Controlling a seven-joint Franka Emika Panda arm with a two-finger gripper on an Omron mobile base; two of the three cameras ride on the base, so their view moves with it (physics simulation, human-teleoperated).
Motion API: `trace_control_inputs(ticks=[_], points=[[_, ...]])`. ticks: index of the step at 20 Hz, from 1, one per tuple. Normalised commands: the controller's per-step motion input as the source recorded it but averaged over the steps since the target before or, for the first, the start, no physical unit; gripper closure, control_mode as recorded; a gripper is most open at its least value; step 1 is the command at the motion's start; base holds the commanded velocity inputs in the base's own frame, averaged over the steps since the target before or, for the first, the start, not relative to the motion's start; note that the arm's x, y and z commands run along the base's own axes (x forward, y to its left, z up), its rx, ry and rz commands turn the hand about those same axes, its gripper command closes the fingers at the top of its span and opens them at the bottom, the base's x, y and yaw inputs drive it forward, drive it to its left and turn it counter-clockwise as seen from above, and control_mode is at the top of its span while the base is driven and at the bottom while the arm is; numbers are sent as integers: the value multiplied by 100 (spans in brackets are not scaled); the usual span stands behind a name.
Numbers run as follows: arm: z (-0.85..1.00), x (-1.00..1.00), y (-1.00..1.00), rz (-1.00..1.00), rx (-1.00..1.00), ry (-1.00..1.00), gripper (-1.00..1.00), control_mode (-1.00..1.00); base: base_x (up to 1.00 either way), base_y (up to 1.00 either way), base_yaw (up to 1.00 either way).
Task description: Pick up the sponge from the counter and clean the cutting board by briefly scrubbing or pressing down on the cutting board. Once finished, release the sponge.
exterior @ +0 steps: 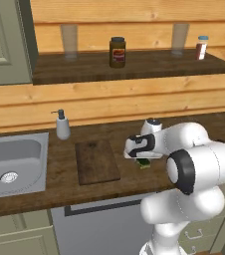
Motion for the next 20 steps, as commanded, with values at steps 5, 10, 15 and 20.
trace_control_inputs(ticks=[5, 10, 15, 20], points=[[77, -1, 24, 23, 10, 1, 100, -100, 0, 0, 0], [1, 0, 91, 33, -1, 7, 100, -100, 0, 0, 0], [-4, 0, 94, 21, -13, 2, 100, -100, 0, 0, 0], [-18, -17, 33, 10, 0, 0, 100, -100, 0, 0, 0]])
